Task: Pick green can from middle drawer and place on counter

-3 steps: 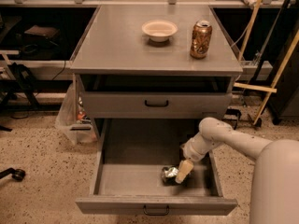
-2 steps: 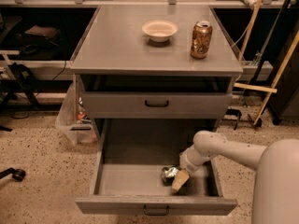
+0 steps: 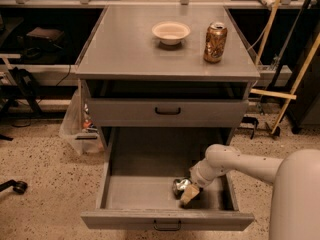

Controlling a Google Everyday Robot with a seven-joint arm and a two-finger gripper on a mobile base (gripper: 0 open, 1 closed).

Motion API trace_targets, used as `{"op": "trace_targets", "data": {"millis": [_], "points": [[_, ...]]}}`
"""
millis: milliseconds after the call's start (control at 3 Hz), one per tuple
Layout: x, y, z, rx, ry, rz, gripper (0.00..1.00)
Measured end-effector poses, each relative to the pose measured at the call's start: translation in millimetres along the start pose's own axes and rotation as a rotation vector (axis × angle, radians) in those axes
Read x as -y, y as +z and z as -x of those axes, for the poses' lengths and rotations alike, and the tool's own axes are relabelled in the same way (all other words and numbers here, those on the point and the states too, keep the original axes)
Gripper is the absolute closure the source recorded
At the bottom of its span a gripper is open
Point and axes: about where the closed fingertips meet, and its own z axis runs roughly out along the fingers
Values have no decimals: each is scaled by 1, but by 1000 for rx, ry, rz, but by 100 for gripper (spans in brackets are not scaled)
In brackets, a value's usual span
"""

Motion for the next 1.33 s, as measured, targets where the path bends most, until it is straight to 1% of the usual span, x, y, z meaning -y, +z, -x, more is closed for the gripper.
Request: {"op": "trace_targets", "data": {"millis": [667,1000,1333], "points": [[-1,-4,2,0,0,0,65],[-10,-42,15,5,-45,-8,88],[-34,-107,53,8,-137,-39,100]]}}
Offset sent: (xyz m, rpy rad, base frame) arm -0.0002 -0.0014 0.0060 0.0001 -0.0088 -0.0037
